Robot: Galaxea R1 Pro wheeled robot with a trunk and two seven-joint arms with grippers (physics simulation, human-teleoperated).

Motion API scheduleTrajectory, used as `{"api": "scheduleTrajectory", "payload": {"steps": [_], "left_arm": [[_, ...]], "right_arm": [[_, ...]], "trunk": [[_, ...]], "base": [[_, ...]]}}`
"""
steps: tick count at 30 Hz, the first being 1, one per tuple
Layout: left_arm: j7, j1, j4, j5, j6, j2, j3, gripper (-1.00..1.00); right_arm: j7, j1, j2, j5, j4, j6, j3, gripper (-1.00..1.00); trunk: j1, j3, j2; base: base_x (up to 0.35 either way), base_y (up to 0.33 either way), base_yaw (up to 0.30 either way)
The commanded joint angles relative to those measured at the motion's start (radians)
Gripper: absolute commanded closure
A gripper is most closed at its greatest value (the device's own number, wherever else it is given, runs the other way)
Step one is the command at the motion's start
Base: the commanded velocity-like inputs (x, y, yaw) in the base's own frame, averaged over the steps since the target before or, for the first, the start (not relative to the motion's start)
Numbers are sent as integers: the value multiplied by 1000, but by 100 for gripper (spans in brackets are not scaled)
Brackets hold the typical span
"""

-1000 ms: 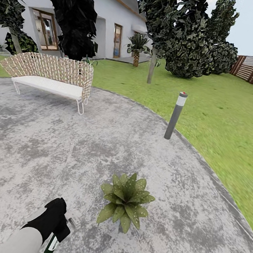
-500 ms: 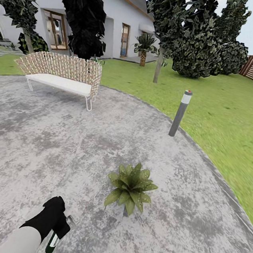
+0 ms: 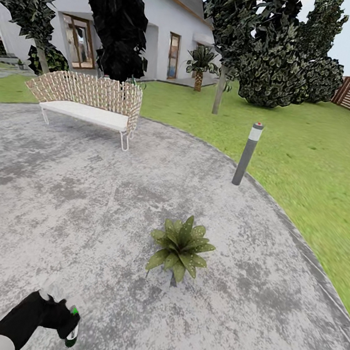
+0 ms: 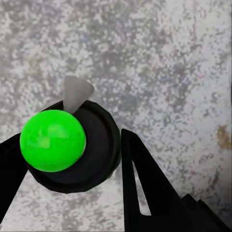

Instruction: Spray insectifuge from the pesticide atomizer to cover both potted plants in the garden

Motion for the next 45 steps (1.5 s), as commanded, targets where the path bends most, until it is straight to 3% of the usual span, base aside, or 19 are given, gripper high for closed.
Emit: {"api": "scheduleTrajectory", "payload": {"steps": [1,3,6,7,9,13,14,15,16,20,22,25,29,32,33,37,41,42,45], "left_arm": [[-7,3,-1,0,-16,0,8,100],[-10,6,-1,3,-59,1,11,100],[-14,8,-1,3,-94,2,13,100],[-15,7,-1,4,-106,3,13,100],[-16,6,-1,5,-144,5,14,100],[-23,6,-1,5,-180,13,13,100],[-28,6,-1,5,-184,14,8,100],[-41,6,-1,-1,-193,15,1,100],[-52,6,0,-4,-214,15,-1,100],[-140,3,-1,-21,-301,15,-3,100],[-179,2,-1,-42,-313,14,-2,100],[-196,-3,-1,-79,-320,10,-13,100],[-200,-9,-1,-93,-318,0,-107,100],[-201,-12,-1,-93,-315,-2,-151,100],[-201,-13,-1,-93,-314,-2,-161,100],[-202,-13,-1,-95,-312,-3,-170,100],[-203,-13,-3,-97,-312,-9,-174,100],[-203,-13,-3,-99,-313,-15,-185,100],[-202,-13,-2,-100,-305,-19,-273,100]], "right_arm": [[-3,-1,0,12,2,-3,-4,-100],[3,-1,-1,34,2,-3,33,-100],[29,-1,-1,123,0,-4,150,-100],[33,-1,0,139,-1,-4,170,-100],[37,-1,1,158,-10,-4,195,-100],[57,-1,1,166,-48,-4,207,-100],[100,-1,1,169,-62,-4,208,-100],[231,-1,0,177,-103,-4,209,-100],[303,-1,1,186,-126,-4,210,-100],[510,-1,8,272,-224,-4,211,-100],[592,-2,18,331,-258,-4,211,-100],[695,-2,50,375,-302,-4,211,-100],[807,-3,98,386,-383,-1,211,-100],[851,-4,119,387,-411,-1,211,-100],[864,-4,125,387,-416,-1,211,100],[896,-5,134,388,-422,-3,226,100],[921,-5,148,386,-455,-3,397,100],[922,-6,167,386,-462,-3,420,100],[923,-6,200,386,-464,-3,434,100]], "trunk": [[0,-1,0],[0,-1,0],[0,-1,0],[0,-1,0],[0,-1,0],[0,-1,0],[0,-1,0],[0,-1,0],[0,-1,0],[0,-1,0],[0,-1,0],[0,-1,0],[0,-1,0],[0,-1,0],[0,-1,0],[0,-1,0],[0,-1,0],[0,-1,0],[0,-1,0]], "base": [[0,0,0],[0,0,0],[0,0,0],[0,0,0],[0,0,0],[0,0,0],[0,0,0],[0,0,0],[0,0,0],[0,0,0],[0,0,0],[0,0,0],[0,0,0],[0,0,0],[0,0,0],[0,0,0],[0,0,0],[0,0,0],[0,0,0]]}}
